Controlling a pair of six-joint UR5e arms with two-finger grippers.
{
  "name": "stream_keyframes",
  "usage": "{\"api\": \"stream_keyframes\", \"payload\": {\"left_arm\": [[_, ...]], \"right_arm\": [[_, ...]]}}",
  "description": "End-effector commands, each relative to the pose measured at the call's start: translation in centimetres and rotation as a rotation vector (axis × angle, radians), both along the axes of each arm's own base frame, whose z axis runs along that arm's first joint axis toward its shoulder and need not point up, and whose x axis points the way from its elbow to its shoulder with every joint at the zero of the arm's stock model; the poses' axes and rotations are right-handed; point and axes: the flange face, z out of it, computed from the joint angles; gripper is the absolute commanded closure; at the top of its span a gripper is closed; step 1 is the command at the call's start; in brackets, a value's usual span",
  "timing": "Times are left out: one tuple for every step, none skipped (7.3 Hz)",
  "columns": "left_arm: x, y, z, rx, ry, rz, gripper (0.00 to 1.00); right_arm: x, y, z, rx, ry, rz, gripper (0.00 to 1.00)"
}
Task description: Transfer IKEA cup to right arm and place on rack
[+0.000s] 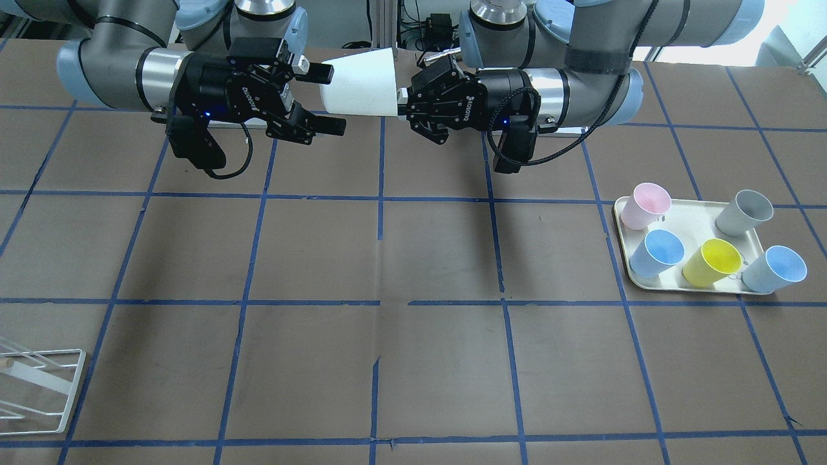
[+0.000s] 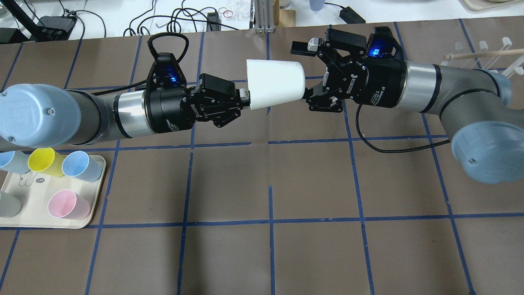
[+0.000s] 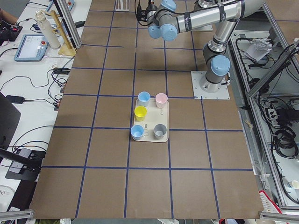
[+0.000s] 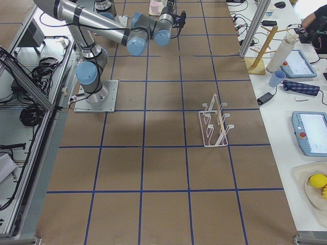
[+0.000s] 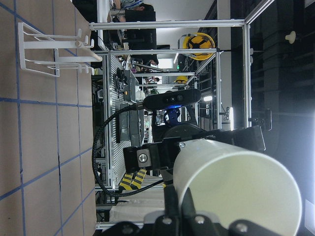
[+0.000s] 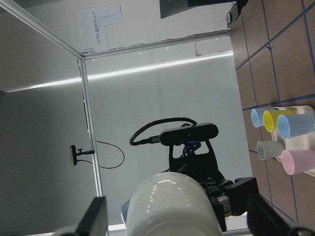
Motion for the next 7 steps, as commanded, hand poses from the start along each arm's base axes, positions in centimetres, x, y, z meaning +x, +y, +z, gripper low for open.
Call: {"api": "stream_keyframes", "payload": {"left_arm": [[0.0,0.1,0.1,-0.003,-0.001,-0.002,1.0],[-0.1,0.1,0.0,-0.002,0.0,-0.002,1.0],[-0.1,0.1,0.2,-0.005,-0.001,-0.002,1.0],[-0.1,0.1,0.3,-0.008,-0.001,-0.002,1.0],[0.0,0.1,0.2,-0.005,-0.001,-0.002,1.0],[-0.1,0.1,0.2,-0.003,-0.001,-0.002,1.0],[-0.1,0.1,0.2,-0.003,-0.001,-0.002,1.0]], "right_arm": [[0.1,0.3,-0.2,0.006,0.034,0.014,0.0],[0.1,0.8,0.7,0.015,0.034,0.013,0.0],[0.3,1.8,2.1,0.03,0.033,0.014,0.0],[0.4,2.2,2.3,0.027,0.038,0.017,0.0],[0.4,2.0,2.1,0.032,0.041,0.019,0.0],[0.2,1.9,2.0,0.033,0.041,0.016,0.0],[0.2,1.9,2.0,0.033,0.041,0.014,0.06]]}}
